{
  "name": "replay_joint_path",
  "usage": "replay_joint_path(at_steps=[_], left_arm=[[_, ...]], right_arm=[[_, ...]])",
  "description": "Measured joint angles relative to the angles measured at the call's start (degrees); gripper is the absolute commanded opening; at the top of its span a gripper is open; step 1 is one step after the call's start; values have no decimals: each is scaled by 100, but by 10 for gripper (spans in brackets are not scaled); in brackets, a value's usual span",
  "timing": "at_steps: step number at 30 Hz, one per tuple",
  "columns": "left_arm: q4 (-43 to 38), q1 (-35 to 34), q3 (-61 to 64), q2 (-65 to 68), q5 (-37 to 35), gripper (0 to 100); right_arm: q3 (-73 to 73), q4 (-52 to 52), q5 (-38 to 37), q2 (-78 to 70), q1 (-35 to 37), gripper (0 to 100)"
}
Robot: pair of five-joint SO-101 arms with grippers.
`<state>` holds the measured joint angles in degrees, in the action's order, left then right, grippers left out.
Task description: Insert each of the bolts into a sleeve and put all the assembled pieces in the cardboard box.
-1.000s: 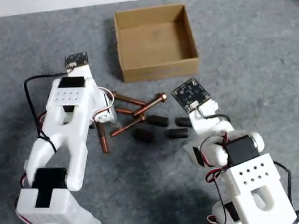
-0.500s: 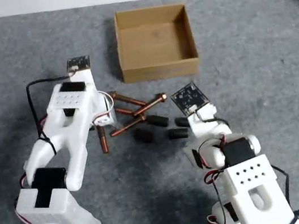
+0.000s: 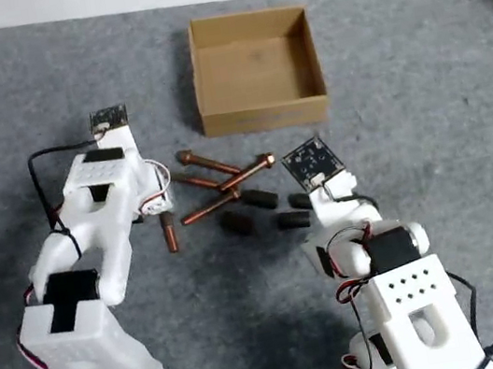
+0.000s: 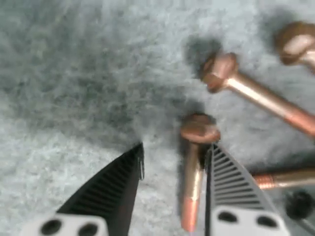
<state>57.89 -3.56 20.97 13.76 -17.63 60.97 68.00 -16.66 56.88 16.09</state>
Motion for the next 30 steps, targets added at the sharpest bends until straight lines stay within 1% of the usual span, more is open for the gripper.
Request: replay_joint_path(at_steps=[6,12,15,16,18,20,21,23,26,30], left_arm=[[-123,-9,-211,387,9,196],[141,88,-404,431,9,195],[264,308,-466,457,-387,190],[299,378,-475,457,-554,173],[308,475,-475,457,-809,108],[290,615,-501,466,-958,18],[281,686,-527,475,-985,0],[273,800,-536,492,-967,24],[264,835,-580,492,-1064,4],[273,826,-651,510,-1600,7]], right_arm=[[0,0,0,0,0,90],[0,0,0,0,0,90],[0,0,0,0,0,90],[0,0,0,0,0,90],[0,-62,0,0,0,91],[0,-123,0,0,0,94],[0,-123,0,0,0,94],[88,-141,0,0,0,94],[220,-211,0,0,0,94],[246,-360,-9,0,0,94]])
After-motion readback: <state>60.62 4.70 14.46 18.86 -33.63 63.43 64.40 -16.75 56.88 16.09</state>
